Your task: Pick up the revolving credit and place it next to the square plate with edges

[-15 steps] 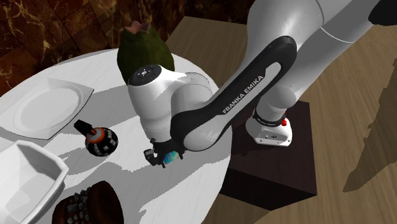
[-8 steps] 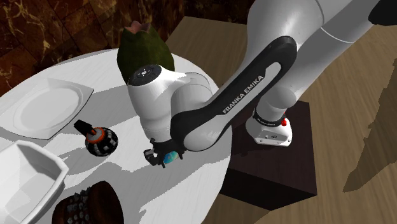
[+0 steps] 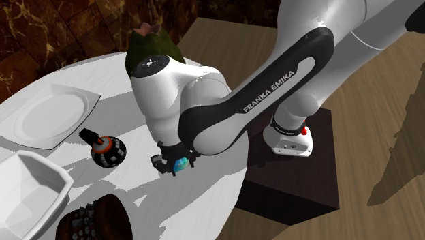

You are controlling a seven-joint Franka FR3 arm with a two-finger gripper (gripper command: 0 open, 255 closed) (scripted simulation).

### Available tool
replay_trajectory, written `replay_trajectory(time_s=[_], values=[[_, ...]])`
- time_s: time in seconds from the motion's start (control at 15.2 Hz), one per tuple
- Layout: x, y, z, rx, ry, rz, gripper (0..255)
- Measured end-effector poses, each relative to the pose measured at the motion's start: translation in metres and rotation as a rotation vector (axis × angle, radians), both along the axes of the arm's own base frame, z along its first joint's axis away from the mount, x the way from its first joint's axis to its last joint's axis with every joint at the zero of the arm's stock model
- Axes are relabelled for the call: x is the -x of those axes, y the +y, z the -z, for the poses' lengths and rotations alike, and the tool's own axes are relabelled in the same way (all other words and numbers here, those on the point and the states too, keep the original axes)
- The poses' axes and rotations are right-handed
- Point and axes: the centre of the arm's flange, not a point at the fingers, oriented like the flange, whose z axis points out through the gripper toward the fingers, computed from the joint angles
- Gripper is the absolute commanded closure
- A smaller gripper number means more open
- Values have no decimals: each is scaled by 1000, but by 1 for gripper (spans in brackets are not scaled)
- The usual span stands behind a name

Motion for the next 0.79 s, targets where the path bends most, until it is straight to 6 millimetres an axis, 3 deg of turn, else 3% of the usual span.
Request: replay_trajectory(time_s=[0.79], values=[[0,1,-61,0,0,0,255]])
